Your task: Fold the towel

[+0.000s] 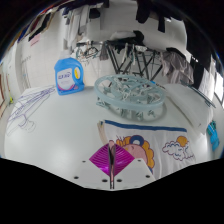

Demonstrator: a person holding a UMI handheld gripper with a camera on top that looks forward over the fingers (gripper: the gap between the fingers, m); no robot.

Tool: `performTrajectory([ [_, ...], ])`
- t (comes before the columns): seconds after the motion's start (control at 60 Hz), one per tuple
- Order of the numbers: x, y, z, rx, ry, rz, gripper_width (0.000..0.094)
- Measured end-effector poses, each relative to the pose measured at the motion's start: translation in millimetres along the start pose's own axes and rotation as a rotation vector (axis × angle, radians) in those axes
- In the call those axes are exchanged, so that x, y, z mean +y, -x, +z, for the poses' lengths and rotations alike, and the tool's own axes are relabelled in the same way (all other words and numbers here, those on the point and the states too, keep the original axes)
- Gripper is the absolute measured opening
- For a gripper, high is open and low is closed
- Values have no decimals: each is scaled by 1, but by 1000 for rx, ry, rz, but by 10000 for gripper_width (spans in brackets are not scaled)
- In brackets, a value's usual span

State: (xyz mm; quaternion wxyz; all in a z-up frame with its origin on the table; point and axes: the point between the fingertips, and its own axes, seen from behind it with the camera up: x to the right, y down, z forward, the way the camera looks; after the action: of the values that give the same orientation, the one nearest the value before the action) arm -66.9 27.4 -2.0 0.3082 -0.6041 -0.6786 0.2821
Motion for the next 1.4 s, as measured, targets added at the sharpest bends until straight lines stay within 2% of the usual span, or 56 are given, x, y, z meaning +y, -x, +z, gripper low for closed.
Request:
performTrajectory([
  [0.183,-52,-48,-65,-10,-93,66,23],
  [0.317,-70,-128,-88,68,-132,126,26],
  [0.483,-36,-217,-71,158,-85,158,26],
  [0.583,-6,-242,-53,167,-52,132,34],
  [0.617,0,-246,-48,162,-47,116,117],
  [0.633,0,-248,-46,158,-50,108,238],
  [0.7,-2,-259,-56,183,-60,75,858],
  [0.733,-7,-263,-66,190,-78,65,766],
  [0.75,-10,-263,-73,188,-85,67,761],
  [0.817,-19,-256,-108,157,-85,91,867],
  [0.95,-24,-245,-213,145,-73,111,851],
  [1.117,-9,-241,-330,186,-56,123,848],
  [1.25,-5,-240,-373,217,-97,142,850],
  [1.4,1,-239,-386,208,-108,143,849],
])
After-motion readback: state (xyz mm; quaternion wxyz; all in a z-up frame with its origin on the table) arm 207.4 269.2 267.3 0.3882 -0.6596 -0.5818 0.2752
